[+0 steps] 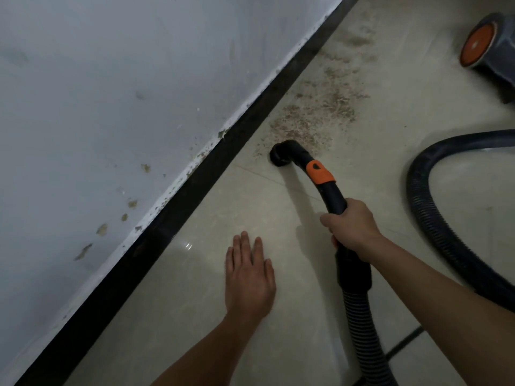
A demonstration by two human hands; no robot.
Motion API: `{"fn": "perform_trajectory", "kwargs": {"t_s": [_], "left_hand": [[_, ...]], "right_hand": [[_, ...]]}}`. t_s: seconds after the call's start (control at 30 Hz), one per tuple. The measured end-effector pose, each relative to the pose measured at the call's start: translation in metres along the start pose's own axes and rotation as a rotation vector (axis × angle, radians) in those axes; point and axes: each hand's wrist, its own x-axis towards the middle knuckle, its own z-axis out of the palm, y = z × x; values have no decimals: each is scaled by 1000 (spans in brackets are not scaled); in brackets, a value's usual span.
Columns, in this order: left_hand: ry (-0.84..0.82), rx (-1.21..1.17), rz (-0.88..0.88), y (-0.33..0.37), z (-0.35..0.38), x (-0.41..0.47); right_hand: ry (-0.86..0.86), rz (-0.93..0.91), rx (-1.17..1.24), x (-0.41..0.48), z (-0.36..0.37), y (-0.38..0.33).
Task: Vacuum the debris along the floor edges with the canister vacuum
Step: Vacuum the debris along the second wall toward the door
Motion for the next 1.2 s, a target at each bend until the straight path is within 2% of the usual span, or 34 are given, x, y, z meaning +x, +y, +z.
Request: {"fn": "perform_trajectory", "kwargs": {"t_s": [0.13, 0.47, 0.73, 0.97, 1.07, 1.2], "left_hand": [[10, -8, -4, 0, 2, 0], [-4, 1, 2, -3, 0, 0], [1, -45, -7, -6, -6, 2], [-61, -178, 33, -21, -23, -16], [-37, -176, -25, -53, -38, -48], [-124, -98, -110, -79, -50, -77]], "right_hand": [[-58, -40, -57, 13, 20, -12], [-60, -88, -187, 30, 62, -40], [-127, -41, -201, -50, 19, 14], [-242, -26, -230, -135, -12, 72], [-320, -87, -298, -147, -5, 71], [-219, -131, -350, -136, 22, 43]]}}
